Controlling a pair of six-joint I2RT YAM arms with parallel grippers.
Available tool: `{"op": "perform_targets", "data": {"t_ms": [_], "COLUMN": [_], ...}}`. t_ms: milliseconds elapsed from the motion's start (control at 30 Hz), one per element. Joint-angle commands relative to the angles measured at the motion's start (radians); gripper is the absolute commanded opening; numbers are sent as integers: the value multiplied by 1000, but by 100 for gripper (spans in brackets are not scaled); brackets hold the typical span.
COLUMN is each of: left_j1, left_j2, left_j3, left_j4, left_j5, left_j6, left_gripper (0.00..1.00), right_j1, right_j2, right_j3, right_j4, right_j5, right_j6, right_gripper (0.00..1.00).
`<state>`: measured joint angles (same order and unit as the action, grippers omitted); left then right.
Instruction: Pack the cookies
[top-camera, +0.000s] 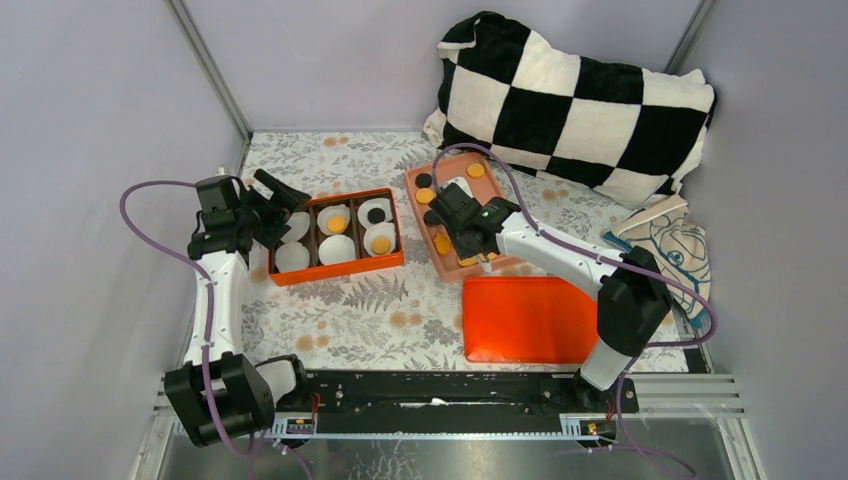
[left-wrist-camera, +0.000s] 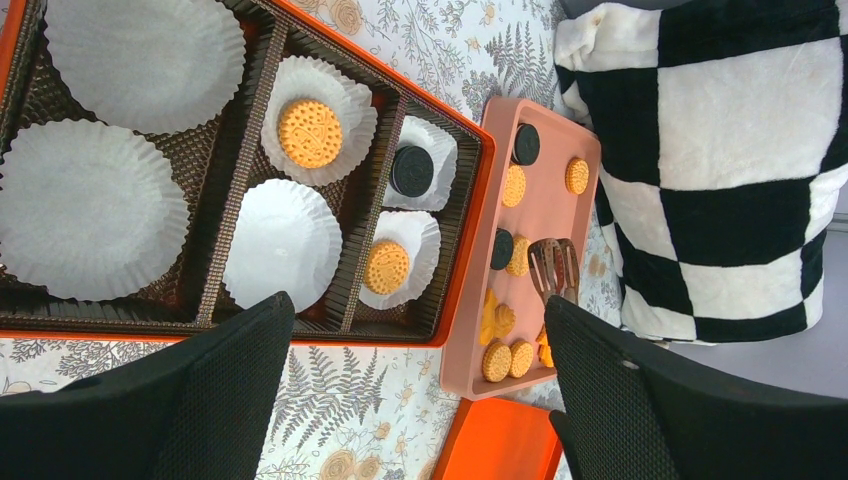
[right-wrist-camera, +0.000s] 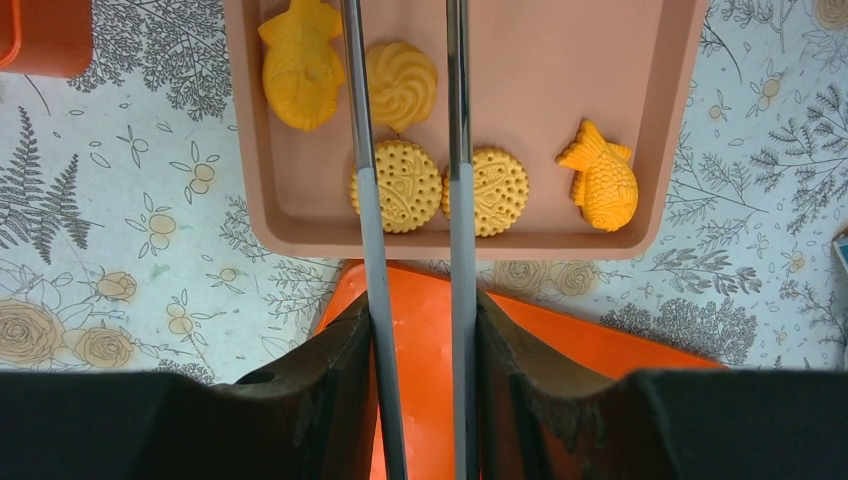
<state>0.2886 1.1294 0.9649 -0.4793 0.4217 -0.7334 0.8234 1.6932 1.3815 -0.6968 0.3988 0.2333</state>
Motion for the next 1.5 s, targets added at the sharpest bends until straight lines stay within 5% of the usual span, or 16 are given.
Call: {"op": "perform_targets", "data": {"t_ms": [0, 367, 567, 900, 1033, 1167, 1300, 1467], "left_j1": [-1, -1, -2, -2, -1, -2, -2, -2], "left_j2": [-4, 1, -3, -1, 2, 3, 11, 11], "left_j3": [28, 21, 18, 5, 4, -8, -32, -38], "left_j4": [20, 22, 22, 29, 29, 33, 54, 55], "left_j5": [1, 17, 21, 38, 45, 46, 65, 67], "left_j6": [9, 5, 1, 0, 3, 0, -16, -18], "left_gripper": [99, 99, 99, 99, 99, 99, 99, 99], "right_j1": [-4, -15, -16, -22, -26, -42, -69, -72], "right_j2": [-12, -26, -48, 21, 64, 81, 115, 141], "right_j3": [-18, -78, -101, -54, -53, -96, -125, -146], "right_j4": [32, -1, 0, 8, -12, 9, 42, 51], "right_j5": [-3, 12, -9, -58, 17, 22, -45, -113], "right_j6": [24, 52, 58, 49, 70, 60, 58, 57], "right_gripper": [36, 45, 61, 58, 84, 99, 93, 67]}}
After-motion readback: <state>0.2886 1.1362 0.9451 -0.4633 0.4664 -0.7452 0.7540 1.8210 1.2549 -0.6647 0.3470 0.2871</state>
